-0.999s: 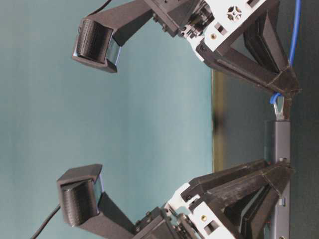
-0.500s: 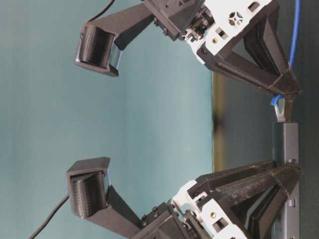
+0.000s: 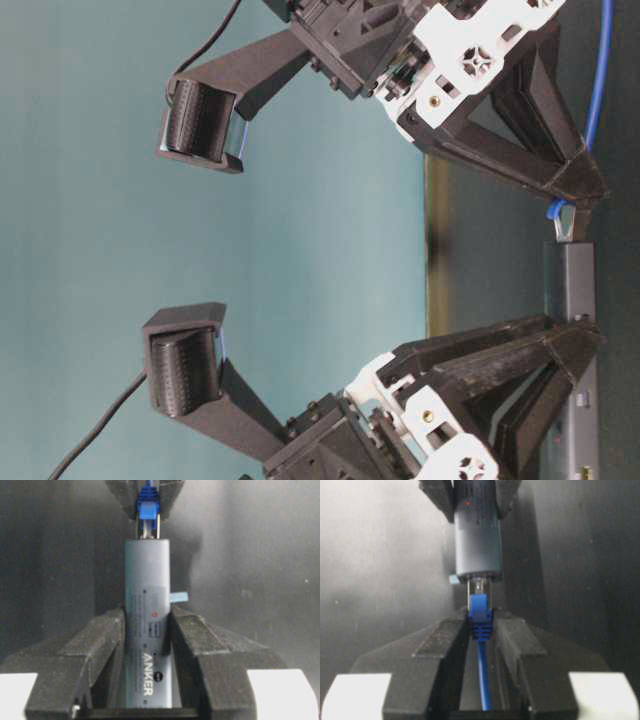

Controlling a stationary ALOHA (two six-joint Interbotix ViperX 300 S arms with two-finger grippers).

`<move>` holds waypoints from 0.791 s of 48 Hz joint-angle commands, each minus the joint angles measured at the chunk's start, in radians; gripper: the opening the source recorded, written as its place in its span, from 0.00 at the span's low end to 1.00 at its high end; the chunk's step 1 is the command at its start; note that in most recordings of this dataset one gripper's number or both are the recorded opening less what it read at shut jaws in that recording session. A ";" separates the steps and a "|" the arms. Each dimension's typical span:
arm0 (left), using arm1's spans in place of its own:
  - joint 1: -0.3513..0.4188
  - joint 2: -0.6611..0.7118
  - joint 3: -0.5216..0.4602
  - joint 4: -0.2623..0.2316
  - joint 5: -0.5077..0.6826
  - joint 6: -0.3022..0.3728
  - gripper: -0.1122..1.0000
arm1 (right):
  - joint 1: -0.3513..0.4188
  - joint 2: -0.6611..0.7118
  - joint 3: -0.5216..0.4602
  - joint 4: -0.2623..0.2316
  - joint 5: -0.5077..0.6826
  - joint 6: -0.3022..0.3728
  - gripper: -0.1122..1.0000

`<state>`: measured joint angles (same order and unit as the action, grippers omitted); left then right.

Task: Insert the LAN cable into the hub.
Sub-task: 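Push the right gripper's plug leftward into the hub's port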

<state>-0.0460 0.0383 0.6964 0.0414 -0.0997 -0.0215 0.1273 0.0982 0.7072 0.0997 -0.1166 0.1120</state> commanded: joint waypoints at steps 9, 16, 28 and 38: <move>0.000 0.017 -0.064 0.005 -0.009 0.014 0.35 | -0.003 0.009 -0.043 -0.003 -0.023 -0.006 0.22; 0.005 0.020 -0.072 0.005 -0.009 0.021 0.35 | -0.005 0.025 -0.055 -0.003 0.040 -0.006 0.22; 0.005 0.028 -0.087 0.003 -0.006 0.025 0.35 | -0.014 0.048 -0.081 -0.003 0.051 -0.008 0.22; 0.003 0.041 -0.104 0.005 0.011 0.029 0.35 | -0.020 0.051 -0.097 -0.008 0.040 -0.018 0.22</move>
<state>-0.0430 0.0859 0.6381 0.0430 -0.0721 0.0015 0.1212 0.1549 0.6627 0.0951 -0.0522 0.1043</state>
